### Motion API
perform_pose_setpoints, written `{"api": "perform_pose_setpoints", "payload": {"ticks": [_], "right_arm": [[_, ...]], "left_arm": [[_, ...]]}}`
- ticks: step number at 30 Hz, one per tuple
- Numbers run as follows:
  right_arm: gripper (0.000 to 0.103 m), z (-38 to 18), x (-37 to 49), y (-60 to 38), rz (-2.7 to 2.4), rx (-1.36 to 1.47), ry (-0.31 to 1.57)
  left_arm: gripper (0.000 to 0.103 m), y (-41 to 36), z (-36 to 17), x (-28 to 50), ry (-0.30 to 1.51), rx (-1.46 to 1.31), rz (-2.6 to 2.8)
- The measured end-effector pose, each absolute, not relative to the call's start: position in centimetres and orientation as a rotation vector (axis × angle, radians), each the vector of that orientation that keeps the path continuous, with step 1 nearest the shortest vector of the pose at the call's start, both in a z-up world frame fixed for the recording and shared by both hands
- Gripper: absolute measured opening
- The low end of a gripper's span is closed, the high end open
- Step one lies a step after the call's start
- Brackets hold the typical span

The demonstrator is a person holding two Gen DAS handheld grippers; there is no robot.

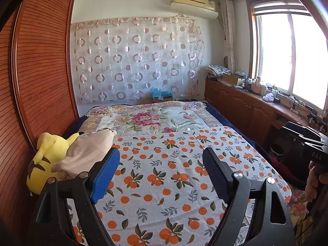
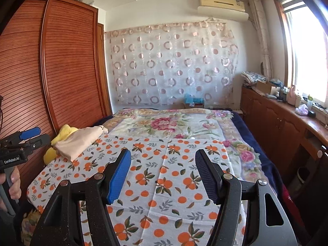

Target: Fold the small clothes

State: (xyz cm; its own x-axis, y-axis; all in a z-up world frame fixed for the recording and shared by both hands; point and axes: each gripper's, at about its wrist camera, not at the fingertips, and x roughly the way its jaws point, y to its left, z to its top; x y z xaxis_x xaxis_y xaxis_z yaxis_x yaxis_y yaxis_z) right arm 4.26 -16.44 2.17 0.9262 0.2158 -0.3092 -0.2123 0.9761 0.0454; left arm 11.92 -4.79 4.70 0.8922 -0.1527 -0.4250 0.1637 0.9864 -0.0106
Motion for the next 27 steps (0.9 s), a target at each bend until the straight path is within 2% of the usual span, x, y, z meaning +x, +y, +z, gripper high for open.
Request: {"api": "perform_pose_setpoints", "payload": {"ticks": [7, 27], "right_arm": [[0.067, 1.4, 2.3, -15.0, 0.217, 0.028, 0.31], [0.067, 1.0, 4.3, -17.4, 0.223, 0.033, 0.305]], "left_arm": [[0.083, -5.2, 4.7, 11.5, 0.436, 0.026, -0.157], [0.083, -5.2, 4.4, 11.2, 0.447, 0.013, -0.135]]}}
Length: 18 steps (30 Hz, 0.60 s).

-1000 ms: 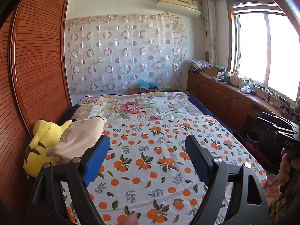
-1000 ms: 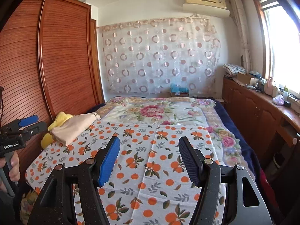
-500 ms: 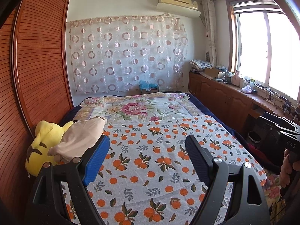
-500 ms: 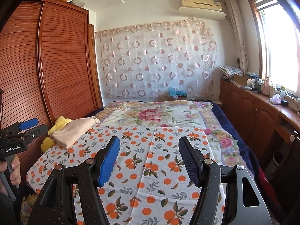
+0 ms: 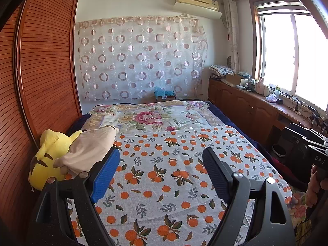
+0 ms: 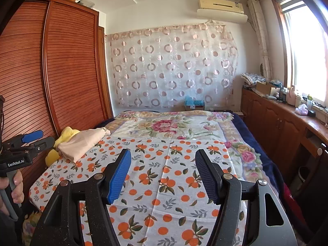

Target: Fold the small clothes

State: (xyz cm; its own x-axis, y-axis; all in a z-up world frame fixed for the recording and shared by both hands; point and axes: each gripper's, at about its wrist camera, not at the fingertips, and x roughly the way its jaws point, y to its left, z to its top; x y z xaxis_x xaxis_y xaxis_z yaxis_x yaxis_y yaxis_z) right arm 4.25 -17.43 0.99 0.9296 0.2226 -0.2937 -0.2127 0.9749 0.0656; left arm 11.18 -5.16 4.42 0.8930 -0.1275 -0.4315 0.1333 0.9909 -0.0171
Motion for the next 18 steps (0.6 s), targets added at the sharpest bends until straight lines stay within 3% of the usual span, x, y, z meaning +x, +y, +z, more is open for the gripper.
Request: {"api": "perform_pose_setpoints", "payload": {"ticks": [18], "right_arm": [[0.067, 0.69, 4.4, -18.24, 0.23, 0.026, 0.298]], "left_arm": [[0.083, -5.45, 4.62, 11.02, 0.442, 0.014, -0.143]]}}
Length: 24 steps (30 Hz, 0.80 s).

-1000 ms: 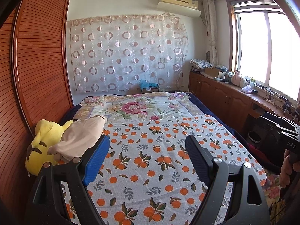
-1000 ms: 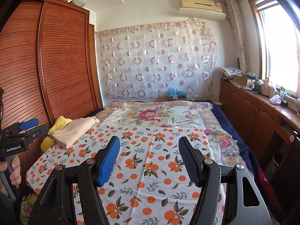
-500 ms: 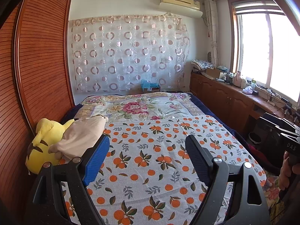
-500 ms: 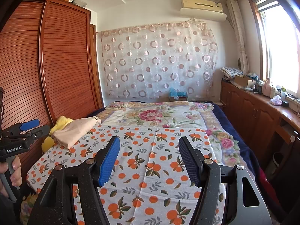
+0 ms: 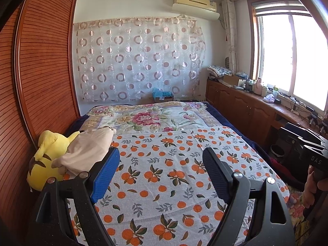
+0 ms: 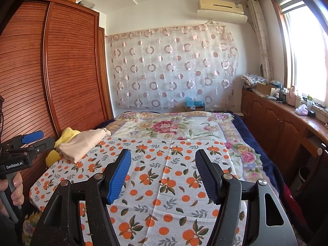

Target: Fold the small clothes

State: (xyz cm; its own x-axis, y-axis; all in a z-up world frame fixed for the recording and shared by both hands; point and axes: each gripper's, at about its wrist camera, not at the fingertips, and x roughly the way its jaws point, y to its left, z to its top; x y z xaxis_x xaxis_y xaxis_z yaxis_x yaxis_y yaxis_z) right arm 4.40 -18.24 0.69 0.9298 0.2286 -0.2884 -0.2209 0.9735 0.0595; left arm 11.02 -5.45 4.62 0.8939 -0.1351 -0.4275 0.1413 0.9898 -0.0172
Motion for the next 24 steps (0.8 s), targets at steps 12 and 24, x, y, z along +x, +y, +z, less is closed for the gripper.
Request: {"api": "perform_pose_setpoints", "payload": {"ticks": [12, 24], "right_arm": [[0.067, 0.61, 4.57, -18.54, 0.234, 0.027, 0.296], [0.067, 0.5, 4.57, -18.42, 0.234, 0.023, 0.293]], "left_arm": [[0.083, -5.46, 4.56, 10.92, 0.44, 0.015, -0.143], [0.083, -5.47, 4.47, 10.85, 0.437, 0.016, -0.146]]}}
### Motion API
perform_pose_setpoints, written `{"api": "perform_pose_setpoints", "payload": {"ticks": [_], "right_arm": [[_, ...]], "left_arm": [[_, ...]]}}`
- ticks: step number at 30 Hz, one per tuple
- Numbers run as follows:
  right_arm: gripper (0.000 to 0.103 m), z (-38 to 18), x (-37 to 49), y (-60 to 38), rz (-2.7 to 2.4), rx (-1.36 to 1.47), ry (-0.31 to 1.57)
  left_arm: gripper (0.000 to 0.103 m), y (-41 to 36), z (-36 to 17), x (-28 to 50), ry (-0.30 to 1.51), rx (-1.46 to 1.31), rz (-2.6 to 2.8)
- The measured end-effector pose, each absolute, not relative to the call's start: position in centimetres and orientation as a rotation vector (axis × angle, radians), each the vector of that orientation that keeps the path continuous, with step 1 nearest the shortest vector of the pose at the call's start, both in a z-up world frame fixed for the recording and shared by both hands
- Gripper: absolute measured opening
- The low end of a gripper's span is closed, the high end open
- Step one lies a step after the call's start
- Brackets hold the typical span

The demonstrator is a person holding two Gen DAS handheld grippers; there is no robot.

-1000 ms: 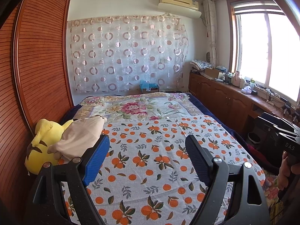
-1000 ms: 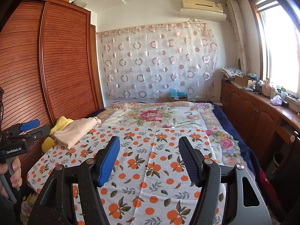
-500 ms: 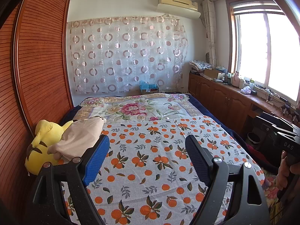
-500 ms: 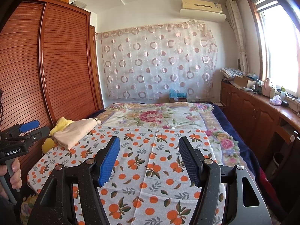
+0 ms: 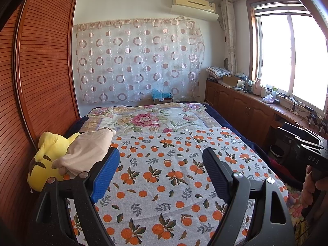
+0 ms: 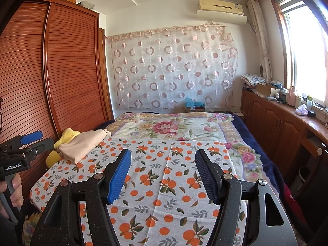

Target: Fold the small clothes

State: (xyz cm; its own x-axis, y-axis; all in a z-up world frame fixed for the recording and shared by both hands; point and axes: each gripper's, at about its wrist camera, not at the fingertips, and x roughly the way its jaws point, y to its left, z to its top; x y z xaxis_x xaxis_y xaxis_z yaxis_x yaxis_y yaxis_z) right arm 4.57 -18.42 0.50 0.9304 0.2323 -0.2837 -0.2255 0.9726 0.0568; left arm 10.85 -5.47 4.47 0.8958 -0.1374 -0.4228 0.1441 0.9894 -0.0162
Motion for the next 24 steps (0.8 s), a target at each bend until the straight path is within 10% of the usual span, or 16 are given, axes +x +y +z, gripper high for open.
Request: {"api": "perform_pose_setpoints", "payload": {"ticks": [24], "right_arm": [[0.067, 0.36, 4.48, -18.39, 0.23, 0.037, 0.289]], "left_arm": [[0.083, -5.63, 4.35, 10.66, 0.43, 0.015, -0.153]]}}
